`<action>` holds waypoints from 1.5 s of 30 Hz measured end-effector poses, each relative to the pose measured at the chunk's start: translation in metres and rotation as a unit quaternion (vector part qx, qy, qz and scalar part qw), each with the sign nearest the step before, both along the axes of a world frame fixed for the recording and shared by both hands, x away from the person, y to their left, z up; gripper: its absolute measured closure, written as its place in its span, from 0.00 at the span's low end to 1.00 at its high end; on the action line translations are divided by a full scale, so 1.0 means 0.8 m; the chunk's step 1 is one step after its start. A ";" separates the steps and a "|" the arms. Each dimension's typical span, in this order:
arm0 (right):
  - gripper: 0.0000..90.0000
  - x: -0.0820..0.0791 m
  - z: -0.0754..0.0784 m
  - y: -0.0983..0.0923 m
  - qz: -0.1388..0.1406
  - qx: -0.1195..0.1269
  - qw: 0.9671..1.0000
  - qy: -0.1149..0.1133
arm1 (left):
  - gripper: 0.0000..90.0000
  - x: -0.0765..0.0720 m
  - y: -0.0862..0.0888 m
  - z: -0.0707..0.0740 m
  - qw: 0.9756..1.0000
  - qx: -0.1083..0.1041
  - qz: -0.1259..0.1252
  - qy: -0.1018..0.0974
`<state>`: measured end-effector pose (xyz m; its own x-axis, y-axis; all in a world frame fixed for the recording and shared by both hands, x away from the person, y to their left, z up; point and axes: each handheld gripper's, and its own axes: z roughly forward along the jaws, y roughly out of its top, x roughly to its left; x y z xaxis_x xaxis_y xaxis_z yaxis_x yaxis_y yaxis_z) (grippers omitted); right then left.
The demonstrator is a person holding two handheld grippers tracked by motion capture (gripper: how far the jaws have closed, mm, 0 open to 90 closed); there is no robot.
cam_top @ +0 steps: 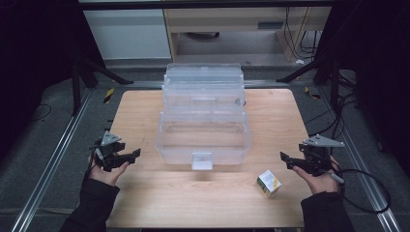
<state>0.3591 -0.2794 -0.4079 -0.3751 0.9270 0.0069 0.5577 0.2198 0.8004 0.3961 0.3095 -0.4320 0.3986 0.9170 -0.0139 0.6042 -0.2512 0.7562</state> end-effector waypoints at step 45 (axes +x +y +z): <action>0.31 -0.029 -0.038 0.070 0.083 -0.072 0.984 0.143 | 0.27 0.007 -0.005 -0.029 0.997 0.047 -0.014 0.059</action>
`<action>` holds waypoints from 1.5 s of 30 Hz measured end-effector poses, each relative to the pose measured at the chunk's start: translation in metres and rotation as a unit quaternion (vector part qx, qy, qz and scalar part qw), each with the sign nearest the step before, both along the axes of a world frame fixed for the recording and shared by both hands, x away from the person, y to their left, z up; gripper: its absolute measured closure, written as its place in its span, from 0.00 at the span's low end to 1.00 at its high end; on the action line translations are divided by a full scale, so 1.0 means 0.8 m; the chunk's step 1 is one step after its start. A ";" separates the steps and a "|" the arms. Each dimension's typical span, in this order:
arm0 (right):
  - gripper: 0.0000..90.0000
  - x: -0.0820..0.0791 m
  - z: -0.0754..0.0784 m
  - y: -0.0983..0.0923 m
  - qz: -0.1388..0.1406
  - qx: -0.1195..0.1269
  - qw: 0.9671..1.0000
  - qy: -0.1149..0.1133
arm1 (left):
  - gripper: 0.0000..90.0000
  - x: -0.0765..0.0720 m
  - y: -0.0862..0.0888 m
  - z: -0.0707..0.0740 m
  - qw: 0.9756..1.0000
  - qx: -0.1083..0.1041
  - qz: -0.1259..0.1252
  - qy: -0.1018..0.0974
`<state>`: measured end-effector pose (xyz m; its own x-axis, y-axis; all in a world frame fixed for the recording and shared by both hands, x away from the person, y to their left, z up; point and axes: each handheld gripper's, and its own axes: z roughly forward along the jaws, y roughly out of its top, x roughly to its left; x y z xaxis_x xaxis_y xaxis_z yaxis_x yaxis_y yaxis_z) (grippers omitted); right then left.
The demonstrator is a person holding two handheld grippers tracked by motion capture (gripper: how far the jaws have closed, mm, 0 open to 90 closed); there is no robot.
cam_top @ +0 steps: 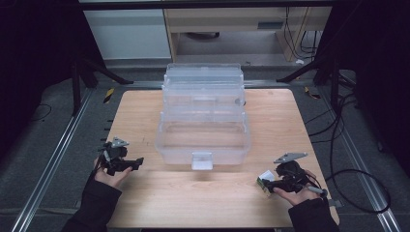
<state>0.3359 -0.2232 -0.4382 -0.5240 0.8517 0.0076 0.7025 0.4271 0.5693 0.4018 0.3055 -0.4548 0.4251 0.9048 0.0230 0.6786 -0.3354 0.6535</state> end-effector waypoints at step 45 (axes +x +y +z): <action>0.50 0.022 -0.024 -0.027 -0.052 -0.055 0.996 0.055 | 0.29 0.001 -0.003 -0.001 1.000 0.007 -0.007 0.005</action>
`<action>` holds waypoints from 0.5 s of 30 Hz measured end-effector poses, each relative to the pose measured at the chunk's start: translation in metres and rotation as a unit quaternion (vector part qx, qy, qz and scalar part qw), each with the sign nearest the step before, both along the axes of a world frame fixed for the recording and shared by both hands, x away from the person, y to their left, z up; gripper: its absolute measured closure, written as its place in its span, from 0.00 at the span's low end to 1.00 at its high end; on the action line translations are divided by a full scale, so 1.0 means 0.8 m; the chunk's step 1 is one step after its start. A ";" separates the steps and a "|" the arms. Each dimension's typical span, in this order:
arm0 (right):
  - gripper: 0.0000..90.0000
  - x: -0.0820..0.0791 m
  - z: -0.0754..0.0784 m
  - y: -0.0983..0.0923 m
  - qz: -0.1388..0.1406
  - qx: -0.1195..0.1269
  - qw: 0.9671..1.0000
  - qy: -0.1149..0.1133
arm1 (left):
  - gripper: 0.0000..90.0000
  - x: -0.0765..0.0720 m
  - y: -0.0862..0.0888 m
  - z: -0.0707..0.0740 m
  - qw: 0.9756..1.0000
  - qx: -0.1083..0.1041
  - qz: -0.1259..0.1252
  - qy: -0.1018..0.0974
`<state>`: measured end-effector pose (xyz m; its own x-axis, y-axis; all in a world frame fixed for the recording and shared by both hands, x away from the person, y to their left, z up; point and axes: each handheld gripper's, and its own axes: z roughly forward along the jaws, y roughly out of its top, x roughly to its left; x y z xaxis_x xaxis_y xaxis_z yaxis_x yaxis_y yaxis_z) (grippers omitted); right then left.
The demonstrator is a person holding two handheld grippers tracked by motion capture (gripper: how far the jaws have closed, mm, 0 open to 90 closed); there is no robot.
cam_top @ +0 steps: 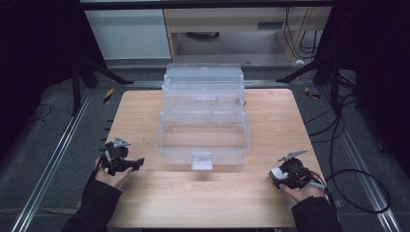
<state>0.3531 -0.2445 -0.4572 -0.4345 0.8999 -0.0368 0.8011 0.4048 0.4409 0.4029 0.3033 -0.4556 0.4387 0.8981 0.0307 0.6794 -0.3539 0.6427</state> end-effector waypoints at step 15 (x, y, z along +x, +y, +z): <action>0.48 0.005 -0.012 -0.041 -0.048 0.005 0.999 0.012 | 0.32 -0.002 0.002 0.007 1.000 -0.014 -0.004 -0.013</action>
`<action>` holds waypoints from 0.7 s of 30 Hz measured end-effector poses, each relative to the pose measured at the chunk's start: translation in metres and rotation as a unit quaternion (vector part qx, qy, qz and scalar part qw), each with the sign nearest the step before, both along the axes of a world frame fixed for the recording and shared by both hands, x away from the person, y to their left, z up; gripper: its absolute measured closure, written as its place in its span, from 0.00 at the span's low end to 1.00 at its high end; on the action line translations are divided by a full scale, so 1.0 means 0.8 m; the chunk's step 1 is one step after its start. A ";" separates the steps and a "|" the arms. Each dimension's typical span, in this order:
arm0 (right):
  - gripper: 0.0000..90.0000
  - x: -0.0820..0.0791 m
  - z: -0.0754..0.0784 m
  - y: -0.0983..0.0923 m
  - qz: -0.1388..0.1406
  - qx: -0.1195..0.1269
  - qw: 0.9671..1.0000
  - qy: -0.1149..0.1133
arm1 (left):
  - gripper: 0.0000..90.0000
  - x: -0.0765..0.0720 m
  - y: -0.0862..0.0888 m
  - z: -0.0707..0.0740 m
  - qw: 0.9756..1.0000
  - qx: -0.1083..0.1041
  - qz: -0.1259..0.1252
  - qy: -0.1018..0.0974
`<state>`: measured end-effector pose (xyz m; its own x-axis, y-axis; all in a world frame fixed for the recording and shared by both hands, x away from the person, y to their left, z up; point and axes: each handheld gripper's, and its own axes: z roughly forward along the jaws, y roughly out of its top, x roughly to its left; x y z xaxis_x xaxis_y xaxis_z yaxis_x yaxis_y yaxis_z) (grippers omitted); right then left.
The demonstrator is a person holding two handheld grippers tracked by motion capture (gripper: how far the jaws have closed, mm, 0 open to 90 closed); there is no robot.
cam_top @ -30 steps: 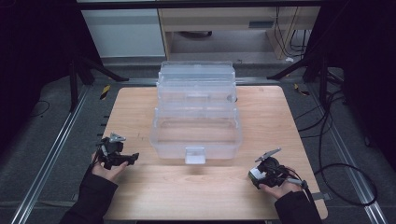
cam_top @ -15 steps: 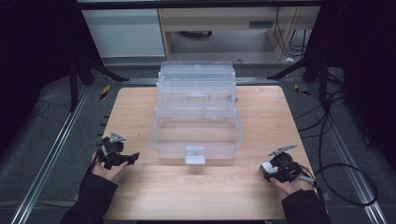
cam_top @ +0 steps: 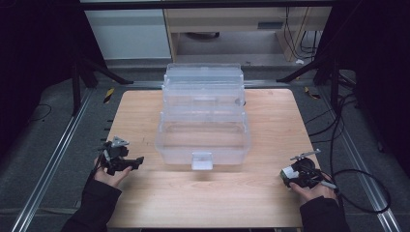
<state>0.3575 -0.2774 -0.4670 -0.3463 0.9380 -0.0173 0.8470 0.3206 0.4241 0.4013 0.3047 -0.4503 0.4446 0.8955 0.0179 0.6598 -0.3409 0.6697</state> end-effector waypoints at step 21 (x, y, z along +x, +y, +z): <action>0.38 0.022 0.060 0.020 0.026 0.062 0.986 -0.151 | 0.45 0.011 -0.022 0.069 0.996 -0.052 -0.025 -0.064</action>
